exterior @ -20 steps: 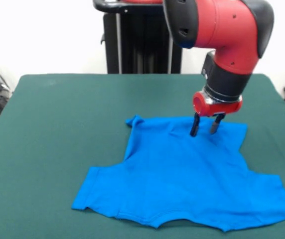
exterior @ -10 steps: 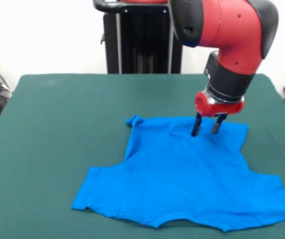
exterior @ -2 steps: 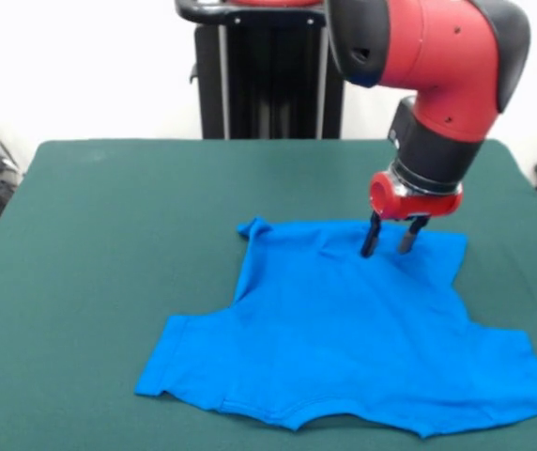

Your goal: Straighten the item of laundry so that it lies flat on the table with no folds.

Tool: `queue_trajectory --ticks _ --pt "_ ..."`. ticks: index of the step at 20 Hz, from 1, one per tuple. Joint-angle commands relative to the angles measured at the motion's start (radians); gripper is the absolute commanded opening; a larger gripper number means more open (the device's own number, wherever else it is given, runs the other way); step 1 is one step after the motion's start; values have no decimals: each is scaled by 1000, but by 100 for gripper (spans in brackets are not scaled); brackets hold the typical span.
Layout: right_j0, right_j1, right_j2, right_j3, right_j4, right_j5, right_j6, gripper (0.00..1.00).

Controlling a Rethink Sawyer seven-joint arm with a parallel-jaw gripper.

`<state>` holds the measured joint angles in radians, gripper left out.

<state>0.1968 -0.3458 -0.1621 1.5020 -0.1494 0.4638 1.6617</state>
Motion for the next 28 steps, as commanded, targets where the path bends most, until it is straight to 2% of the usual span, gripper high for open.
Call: queue_trajectory --ticks 1,28 --pt "71 72 91 -61 99 -35 260 100" --pt "199 124 16 -102 218 -13 296 100"
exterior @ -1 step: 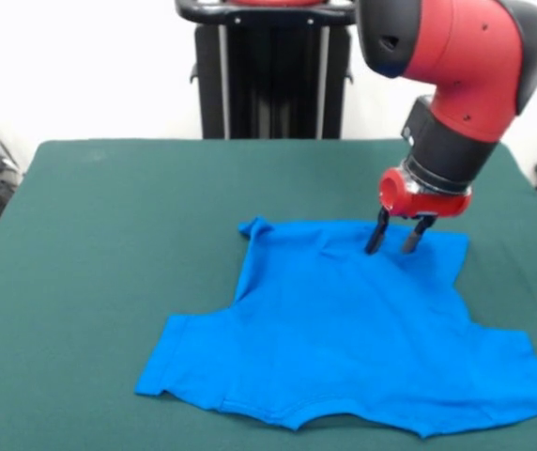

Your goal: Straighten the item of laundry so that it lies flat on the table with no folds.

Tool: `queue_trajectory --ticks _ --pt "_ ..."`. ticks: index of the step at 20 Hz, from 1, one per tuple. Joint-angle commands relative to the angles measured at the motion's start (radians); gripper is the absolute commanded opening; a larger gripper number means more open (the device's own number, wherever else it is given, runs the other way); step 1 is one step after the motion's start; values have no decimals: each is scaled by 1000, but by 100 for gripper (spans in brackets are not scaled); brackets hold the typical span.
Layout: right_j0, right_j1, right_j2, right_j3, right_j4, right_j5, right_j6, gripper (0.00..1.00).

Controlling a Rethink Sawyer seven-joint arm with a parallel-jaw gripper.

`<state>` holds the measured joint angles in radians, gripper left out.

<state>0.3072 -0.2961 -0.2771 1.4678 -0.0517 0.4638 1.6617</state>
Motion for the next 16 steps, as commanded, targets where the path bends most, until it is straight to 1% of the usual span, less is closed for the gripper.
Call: queue_trajectory --ticks 1,16 --pt "93 77 129 -70 125 -12 298 100" --pt "146 82 97 -78 204 8 301 100"
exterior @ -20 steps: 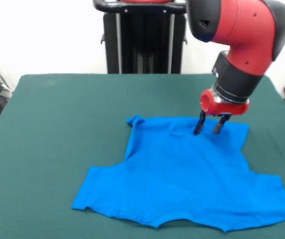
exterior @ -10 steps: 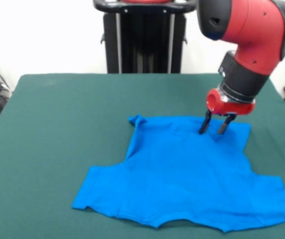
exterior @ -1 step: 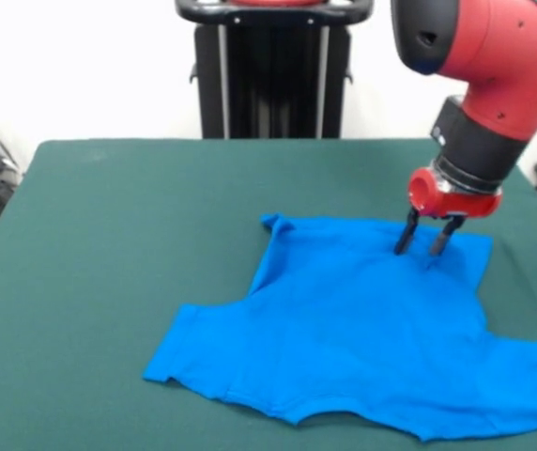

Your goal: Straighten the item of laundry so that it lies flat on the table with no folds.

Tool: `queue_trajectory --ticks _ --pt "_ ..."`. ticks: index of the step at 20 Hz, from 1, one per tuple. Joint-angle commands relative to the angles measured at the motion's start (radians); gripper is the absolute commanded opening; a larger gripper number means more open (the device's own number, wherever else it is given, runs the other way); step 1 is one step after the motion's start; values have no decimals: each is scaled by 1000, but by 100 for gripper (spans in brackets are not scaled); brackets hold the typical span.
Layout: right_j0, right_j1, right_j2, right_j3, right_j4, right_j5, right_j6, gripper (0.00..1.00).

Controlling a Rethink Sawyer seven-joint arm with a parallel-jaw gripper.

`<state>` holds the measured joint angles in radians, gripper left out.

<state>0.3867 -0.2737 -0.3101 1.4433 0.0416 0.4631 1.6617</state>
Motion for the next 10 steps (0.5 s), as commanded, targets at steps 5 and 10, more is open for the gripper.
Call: queue_trajectory --ticks 5,10 --pt "73 59 121 -44 130 1 284 100" --pt "62 42 130 -5 132 -34 263 100"
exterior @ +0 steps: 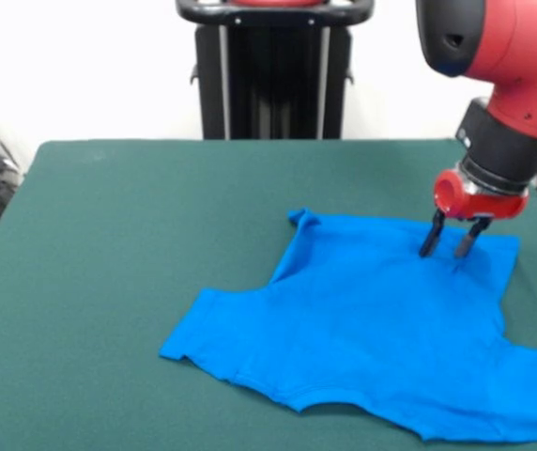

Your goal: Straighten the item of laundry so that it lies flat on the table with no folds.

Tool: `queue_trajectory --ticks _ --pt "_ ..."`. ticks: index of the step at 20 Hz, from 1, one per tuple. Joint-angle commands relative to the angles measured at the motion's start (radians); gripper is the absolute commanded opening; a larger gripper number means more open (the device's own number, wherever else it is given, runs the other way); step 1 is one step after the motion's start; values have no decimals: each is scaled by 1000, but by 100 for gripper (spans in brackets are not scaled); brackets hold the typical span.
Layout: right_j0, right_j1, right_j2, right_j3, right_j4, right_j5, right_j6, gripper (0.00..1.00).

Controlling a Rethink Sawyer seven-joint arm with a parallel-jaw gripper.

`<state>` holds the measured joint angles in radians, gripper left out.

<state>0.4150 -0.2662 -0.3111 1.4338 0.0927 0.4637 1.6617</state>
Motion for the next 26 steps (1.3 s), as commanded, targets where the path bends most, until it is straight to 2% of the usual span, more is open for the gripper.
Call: queue_trajectory --ticks 1,8,15,26 --pt "31 32 133 10 80 -36 259 100" --pt "-20 2 169 70 52 -93 209 100" --pt "-73 -64 193 130 28 -80 163 100" --pt "-118 -186 195 170 5 55 108 100"
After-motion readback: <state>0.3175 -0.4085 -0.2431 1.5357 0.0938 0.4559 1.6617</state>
